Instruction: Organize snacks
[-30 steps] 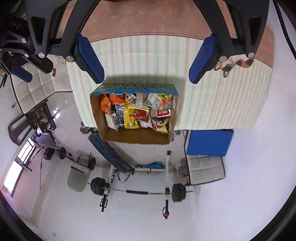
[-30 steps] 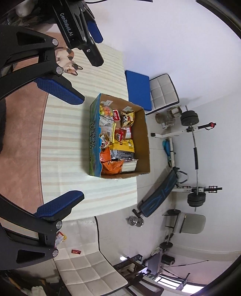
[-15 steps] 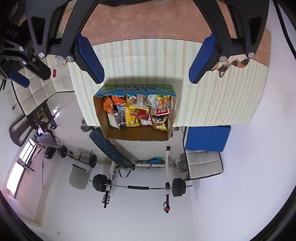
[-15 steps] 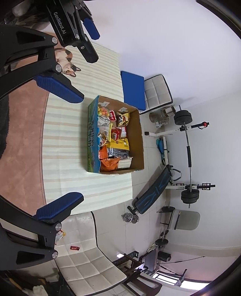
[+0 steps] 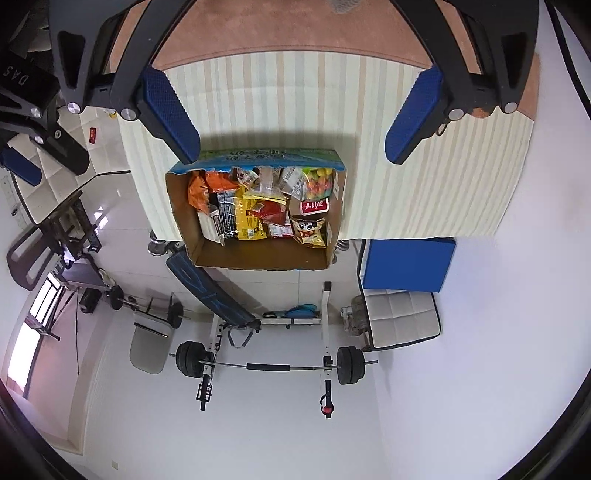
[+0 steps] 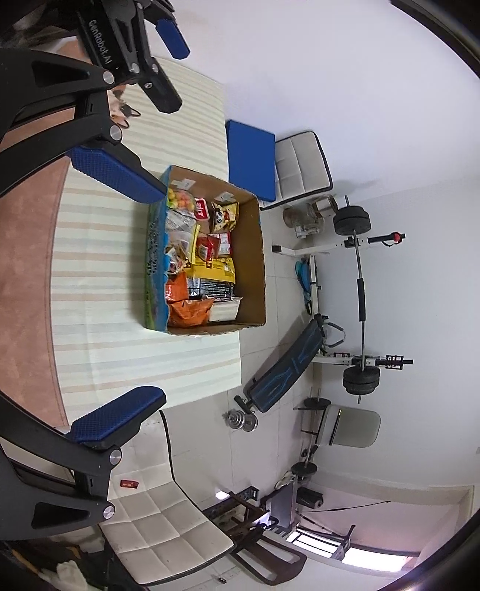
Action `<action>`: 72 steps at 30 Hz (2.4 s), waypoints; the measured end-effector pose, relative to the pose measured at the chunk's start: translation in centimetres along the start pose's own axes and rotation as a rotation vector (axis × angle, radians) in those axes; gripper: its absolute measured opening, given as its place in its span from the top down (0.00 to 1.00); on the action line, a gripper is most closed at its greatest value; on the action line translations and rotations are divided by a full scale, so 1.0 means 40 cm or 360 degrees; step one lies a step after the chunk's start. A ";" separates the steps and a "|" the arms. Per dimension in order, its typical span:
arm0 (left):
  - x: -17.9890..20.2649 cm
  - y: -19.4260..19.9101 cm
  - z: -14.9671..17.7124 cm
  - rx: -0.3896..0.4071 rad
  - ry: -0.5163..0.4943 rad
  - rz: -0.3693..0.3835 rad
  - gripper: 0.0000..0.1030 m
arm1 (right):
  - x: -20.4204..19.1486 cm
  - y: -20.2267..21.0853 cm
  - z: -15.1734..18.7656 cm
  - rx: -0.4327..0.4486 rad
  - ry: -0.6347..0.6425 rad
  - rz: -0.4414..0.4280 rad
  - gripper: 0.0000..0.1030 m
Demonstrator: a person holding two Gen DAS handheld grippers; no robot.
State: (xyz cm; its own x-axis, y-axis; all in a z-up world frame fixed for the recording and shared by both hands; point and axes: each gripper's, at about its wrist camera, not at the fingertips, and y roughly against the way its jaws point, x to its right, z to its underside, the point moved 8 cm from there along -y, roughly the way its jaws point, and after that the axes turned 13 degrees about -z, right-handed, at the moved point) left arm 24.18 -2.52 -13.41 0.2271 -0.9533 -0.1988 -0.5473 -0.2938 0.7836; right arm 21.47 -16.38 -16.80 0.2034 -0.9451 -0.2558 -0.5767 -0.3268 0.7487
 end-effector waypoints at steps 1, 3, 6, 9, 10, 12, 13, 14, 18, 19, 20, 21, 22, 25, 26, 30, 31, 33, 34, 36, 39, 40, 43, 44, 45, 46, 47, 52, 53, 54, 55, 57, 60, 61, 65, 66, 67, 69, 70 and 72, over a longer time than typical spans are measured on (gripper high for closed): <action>-0.001 -0.012 -0.003 -0.0001 0.0000 -0.0014 0.00 | 0.003 -0.008 -0.006 0.0009 -0.0005 0.0004 0.01; -0.001 -0.031 -0.006 -0.0003 0.0001 -0.0023 0.00 | 0.011 -0.026 -0.017 0.0018 -0.0005 0.0023 0.01; 0.000 -0.063 -0.014 -0.0003 0.0005 -0.0043 0.00 | 0.021 -0.054 -0.032 0.0031 -0.0010 0.0045 0.01; 0.001 -0.086 -0.020 -0.0001 0.0000 -0.0062 0.00 | 0.034 -0.077 -0.039 0.0034 -0.0014 0.0065 0.01; 0.001 -0.095 -0.022 -0.0006 0.0001 -0.0071 0.00 | 0.038 -0.090 -0.040 0.0024 -0.0018 0.0065 0.01; 0.003 -0.107 -0.024 -0.0016 -0.0001 -0.0072 0.00 | 0.045 -0.101 -0.041 0.0018 -0.0025 0.0070 0.01; 0.002 -0.111 -0.026 -0.0014 0.0002 -0.0075 0.00 | 0.047 -0.109 -0.041 0.0014 -0.0024 0.0072 0.01; 0.002 -0.114 -0.027 -0.0012 0.0001 -0.0081 0.00 | 0.047 -0.111 -0.041 0.0015 -0.0025 0.0075 0.01; 0.006 -0.114 -0.030 -0.0005 -0.0002 -0.0089 0.00 | 0.054 -0.121 -0.039 0.0012 -0.0025 0.0080 0.01; 0.008 -0.113 -0.030 -0.0002 -0.0004 -0.0088 0.00 | 0.053 -0.120 -0.040 0.0012 -0.0023 0.0081 0.01; 0.007 -0.113 -0.031 -0.0002 -0.0002 -0.0089 0.00 | 0.054 -0.122 -0.041 0.0012 -0.0021 0.0081 0.01; 0.007 -0.113 -0.033 0.0000 -0.0003 -0.0087 0.00 | 0.055 -0.126 -0.041 0.0012 -0.0017 0.0082 0.01; 0.008 -0.111 -0.035 0.0003 -0.0002 -0.0080 0.00 | 0.055 -0.126 -0.041 0.0014 -0.0018 0.0083 0.01; 0.010 -0.105 -0.039 0.0013 0.0003 -0.0078 0.00 | 0.060 -0.128 -0.042 0.0020 -0.0006 0.0087 0.01; 0.009 -0.104 -0.039 0.0015 0.0005 -0.0078 0.00 | 0.061 -0.129 -0.041 0.0020 -0.0007 0.0088 0.01; 0.008 -0.097 -0.040 0.0030 0.0008 -0.0075 0.00 | 0.068 -0.129 -0.038 0.0017 -0.0011 0.0091 0.01; 0.010 -0.095 -0.040 0.0032 0.0006 -0.0073 0.00 | 0.066 -0.125 -0.036 0.0017 -0.0009 0.0090 0.01; 0.010 -0.092 -0.040 0.0031 0.0006 -0.0072 0.00 | 0.071 -0.127 -0.034 0.0016 -0.0009 0.0094 0.01; 0.011 -0.091 -0.039 0.0030 0.0006 -0.0067 0.00 | 0.071 -0.124 -0.031 0.0016 -0.0012 0.0096 0.01; 0.015 -0.087 -0.035 0.0030 0.0003 -0.0067 0.00 | 0.075 -0.122 -0.028 0.0017 -0.0017 0.0099 0.01; 0.015 -0.085 -0.032 0.0031 0.0004 -0.0066 0.00 | 0.077 -0.120 -0.023 0.0019 -0.0019 0.0100 0.01; 0.016 -0.085 -0.033 0.0031 0.0003 -0.0064 0.00 | 0.080 -0.120 -0.020 0.0021 -0.0016 0.0101 0.01; 0.015 -0.082 -0.030 0.0034 0.0005 -0.0064 0.00 | 0.078 -0.117 -0.020 0.0019 -0.0010 0.0104 0.01; 0.016 -0.083 -0.032 0.0035 0.0001 -0.0066 0.00 | 0.079 -0.117 -0.018 0.0019 -0.0008 0.0104 0.01; 0.015 -0.083 -0.031 0.0034 -0.0001 -0.0069 0.00 | 0.080 -0.117 -0.017 0.0017 -0.0009 0.0103 0.01; 0.015 -0.083 -0.030 0.0031 0.0003 -0.0065 0.00 | 0.078 -0.116 -0.020 0.0018 -0.0013 0.0103 0.01; 0.015 -0.082 -0.029 0.0031 0.0003 -0.0066 0.00 | 0.080 -0.116 -0.017 0.0018 -0.0014 0.0103 0.01; 0.015 -0.081 -0.028 0.0034 -0.0001 -0.0067 0.00 | 0.076 -0.107 -0.014 0.0018 -0.0011 0.0100 0.01; 0.015 -0.082 -0.029 0.0033 0.0001 -0.0067 0.00 | 0.077 -0.106 -0.013 0.0021 -0.0014 0.0099 0.01; 0.015 -0.083 -0.030 0.0033 0.0002 -0.0067 0.00 | 0.078 -0.104 -0.012 0.0025 -0.0015 0.0100 0.01; 0.016 -0.079 -0.028 0.0034 0.0000 -0.0065 0.00 | 0.076 -0.107 -0.014 0.0020 -0.0008 0.0100 0.01; 0.016 -0.075 -0.027 0.0035 0.0000 -0.0063 0.00 | 0.077 -0.102 -0.014 0.0024 -0.0008 0.0103 0.01; 0.019 -0.068 -0.025 0.0040 -0.0002 -0.0057 0.00 | 0.075 -0.089 -0.017 0.0033 -0.0002 0.0102 0.01; 0.020 -0.065 -0.026 0.0044 -0.0005 -0.0055 0.00 | 0.075 -0.085 -0.018 0.0037 0.0000 0.0104 0.01; 0.029 -0.053 -0.023 0.0049 -0.0008 -0.0047 0.00 | 0.075 -0.072 -0.019 0.0042 0.0003 0.0109 0.01; 0.030 -0.051 -0.022 0.0051 -0.0008 -0.0046 0.00 | 0.076 -0.070 -0.018 0.0044 0.0005 0.0112 0.01; 0.031 -0.051 -0.022 0.0050 -0.0007 -0.0043 0.00 | 0.075 -0.069 -0.021 0.0045 0.0006 0.0112 0.01; 0.033 -0.049 -0.023 0.0052 -0.0006 -0.0041 0.00 | 0.077 -0.065 -0.021 0.0047 0.0002 0.0112 0.01; 0.034 -0.047 -0.024 0.0053 -0.0006 -0.0040 0.00 | 0.075 -0.068 -0.022 0.0045 0.0006 0.0109 0.01; 0.035 -0.049 -0.026 0.0052 -0.0008 -0.0039 0.00 | 0.077 -0.066 -0.021 0.0045 0.0008 0.0115 0.01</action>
State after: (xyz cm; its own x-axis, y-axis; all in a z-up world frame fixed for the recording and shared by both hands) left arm 26.41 -3.23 -14.59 0.2369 -0.9462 -0.2204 -0.5680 -0.3190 0.7587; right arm 24.28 -18.41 -19.03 0.1645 -0.9662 -0.1984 -0.6124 -0.2577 0.7474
